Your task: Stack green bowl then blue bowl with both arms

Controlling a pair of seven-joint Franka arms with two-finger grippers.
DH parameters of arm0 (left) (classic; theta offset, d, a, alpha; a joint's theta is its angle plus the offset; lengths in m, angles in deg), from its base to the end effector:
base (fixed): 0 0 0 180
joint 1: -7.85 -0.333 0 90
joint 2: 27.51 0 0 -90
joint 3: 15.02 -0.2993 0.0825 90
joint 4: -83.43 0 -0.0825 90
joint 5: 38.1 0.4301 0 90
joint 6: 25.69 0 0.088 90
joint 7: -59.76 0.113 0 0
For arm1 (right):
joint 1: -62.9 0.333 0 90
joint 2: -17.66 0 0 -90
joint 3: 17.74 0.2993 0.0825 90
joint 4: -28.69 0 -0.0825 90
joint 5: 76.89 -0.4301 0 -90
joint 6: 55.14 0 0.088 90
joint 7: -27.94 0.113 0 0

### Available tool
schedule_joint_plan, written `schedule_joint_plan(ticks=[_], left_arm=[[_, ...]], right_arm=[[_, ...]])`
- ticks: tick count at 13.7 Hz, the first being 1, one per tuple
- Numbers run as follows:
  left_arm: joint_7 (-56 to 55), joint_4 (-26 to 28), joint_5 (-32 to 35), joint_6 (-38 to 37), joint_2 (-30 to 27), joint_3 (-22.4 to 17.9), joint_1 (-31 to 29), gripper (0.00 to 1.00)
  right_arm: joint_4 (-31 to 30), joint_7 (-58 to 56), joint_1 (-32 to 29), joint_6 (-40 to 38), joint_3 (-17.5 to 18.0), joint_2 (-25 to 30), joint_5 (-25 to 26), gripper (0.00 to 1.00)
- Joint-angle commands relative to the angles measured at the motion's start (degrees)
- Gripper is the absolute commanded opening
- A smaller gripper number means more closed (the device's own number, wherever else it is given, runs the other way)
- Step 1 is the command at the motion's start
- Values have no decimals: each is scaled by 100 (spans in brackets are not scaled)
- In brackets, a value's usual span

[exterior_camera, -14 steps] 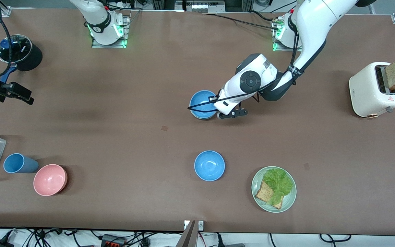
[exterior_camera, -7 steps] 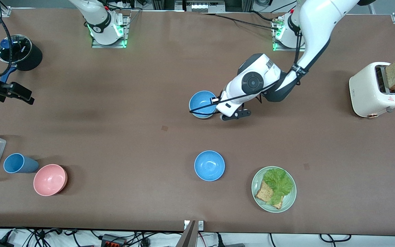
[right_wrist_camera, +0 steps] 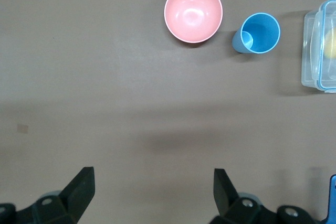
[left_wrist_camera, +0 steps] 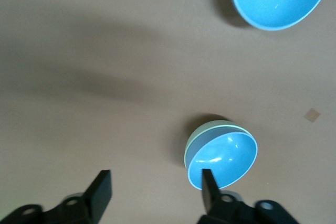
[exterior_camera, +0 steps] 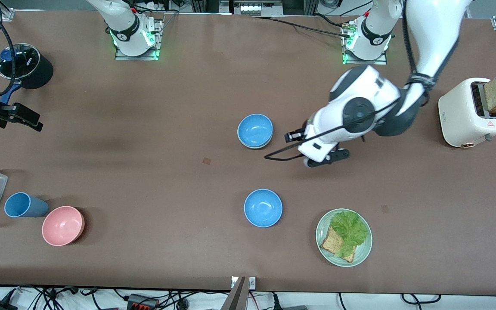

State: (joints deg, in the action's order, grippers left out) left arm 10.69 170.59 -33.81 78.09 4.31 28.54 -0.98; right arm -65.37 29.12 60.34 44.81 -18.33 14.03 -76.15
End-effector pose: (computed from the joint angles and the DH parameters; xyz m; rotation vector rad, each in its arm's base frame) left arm 0.6160 -0.3350 0.3640 2.9307 0.4184 -0.4308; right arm 0.6299 -0.0358 0.5413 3.1248 -0.1150 0.0613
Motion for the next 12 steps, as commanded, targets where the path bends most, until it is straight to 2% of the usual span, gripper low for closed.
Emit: schedule_joint_plan(ticks=[1,3,8,10,12], left_arm=[[476,-470,98,-445,17,29,-223,100],[984,-812,107,-796,35,-32,-355,100],[2540,-1050,81,-982,-114,81,-1374,100],[3348,-1365,72,-1428,-150,38,-1455,100],[3764,-1535,98,-1510,-315,-58,-1481,100]], right_arm=[[90,-48,-44,-55,50,-24,14,100],[90,-57,-52,-81,50,-24,5,100],[134,-127,-61,-90,50,3,5,100],[134,-144,-70,-90,50,3,14,100],[125,-153,-52,-99,50,3,14,100]])
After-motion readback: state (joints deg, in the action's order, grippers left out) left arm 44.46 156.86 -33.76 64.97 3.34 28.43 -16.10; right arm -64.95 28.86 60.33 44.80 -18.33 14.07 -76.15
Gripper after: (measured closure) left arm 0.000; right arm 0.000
